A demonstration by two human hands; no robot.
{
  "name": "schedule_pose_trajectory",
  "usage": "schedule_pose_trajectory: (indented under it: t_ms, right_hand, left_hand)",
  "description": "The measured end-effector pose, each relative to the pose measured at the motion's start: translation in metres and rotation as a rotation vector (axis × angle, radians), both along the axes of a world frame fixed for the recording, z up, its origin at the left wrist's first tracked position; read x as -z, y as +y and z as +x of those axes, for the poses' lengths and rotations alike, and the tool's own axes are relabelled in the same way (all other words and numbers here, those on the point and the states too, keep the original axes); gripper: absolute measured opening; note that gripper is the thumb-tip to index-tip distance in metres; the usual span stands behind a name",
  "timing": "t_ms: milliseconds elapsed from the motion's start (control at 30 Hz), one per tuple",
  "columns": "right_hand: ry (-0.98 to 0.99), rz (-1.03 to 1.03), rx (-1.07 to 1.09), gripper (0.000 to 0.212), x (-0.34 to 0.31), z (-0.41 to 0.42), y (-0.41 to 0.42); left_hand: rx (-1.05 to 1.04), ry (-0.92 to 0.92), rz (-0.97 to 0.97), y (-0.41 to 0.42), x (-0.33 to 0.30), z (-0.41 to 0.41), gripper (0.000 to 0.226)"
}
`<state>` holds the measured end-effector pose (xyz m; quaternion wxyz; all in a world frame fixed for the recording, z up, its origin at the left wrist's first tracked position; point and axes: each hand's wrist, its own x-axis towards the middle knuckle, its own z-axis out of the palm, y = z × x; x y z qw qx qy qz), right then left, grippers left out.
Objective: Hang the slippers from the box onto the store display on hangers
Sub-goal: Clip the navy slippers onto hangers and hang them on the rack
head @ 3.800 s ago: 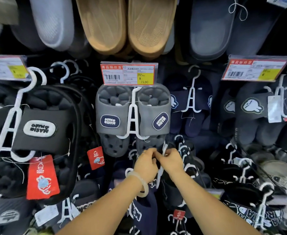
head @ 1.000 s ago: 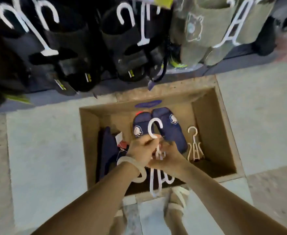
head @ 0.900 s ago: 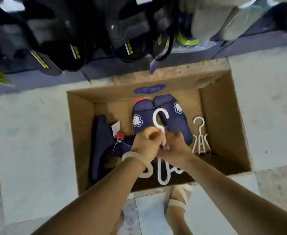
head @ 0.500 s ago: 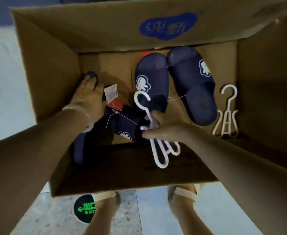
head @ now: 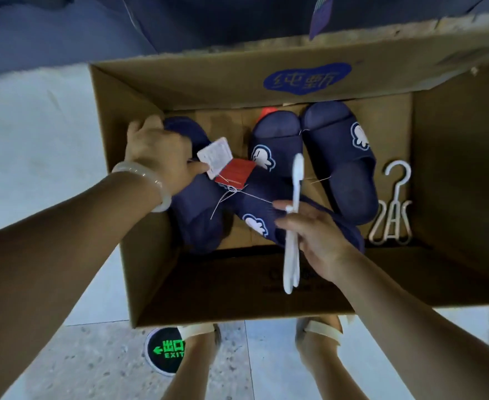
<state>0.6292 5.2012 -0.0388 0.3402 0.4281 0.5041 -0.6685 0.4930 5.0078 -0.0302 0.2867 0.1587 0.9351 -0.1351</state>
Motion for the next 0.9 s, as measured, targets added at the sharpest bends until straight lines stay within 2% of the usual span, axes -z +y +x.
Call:
schedule_pose_trajectory:
  t_ms: [167, 233, 400, 567, 600, 667, 800, 900]
  right_hand:
    - [0.089, -0.065, 0.337, 0.021, -0.038, 0.001, 0.056]
    - [0.1, -0.043, 0.459, 0.02, -0.046, -0.001, 0.078]
    - [0.17, 0.065, 0.523, 0.02, -0.046, -0.001, 0.099]
    - [0.175, 0.093, 0.678, 0.014, -0.049, 0.003, 0.092]
    - [0.157, 0.122, 0.69, 0.012, -0.053, 0.003, 0.091]
    - [0.109, 0.223, 0.691, 0.011, -0.061, 0.004, 0.093]
    - [0.072, 0.404, 0.66, 0.008, -0.076, 0.0, 0.105]
    - [0.065, 0.502, 0.581, 0.006, -0.076, -0.001, 0.104]
  left_hand:
    - [-0.193, -0.016, 0.196, 0.012, -0.031, -0.006, 0.045]
    - [-0.23, -0.078, 0.243, 0.029, -0.033, -0.015, 0.044]
    - [-0.068, -0.294, 0.155, 0.079, -0.011, -0.029, 0.05]
    - [-0.304, -0.447, 0.324, 0.115, 0.018, 0.002, 0.034]
    - [-0.33, -0.445, 0.307, 0.122, 0.021, 0.006, 0.026]
    - [-0.368, -0.395, 0.266, 0.134, 0.023, 0.011, 0.028]
    - [-0.454, -0.253, 0.405, 0.138, 0.018, 0.015, 0.04]
    - [-0.562, -0.234, 0.461, 0.137, 0.018, 0.017, 0.036]
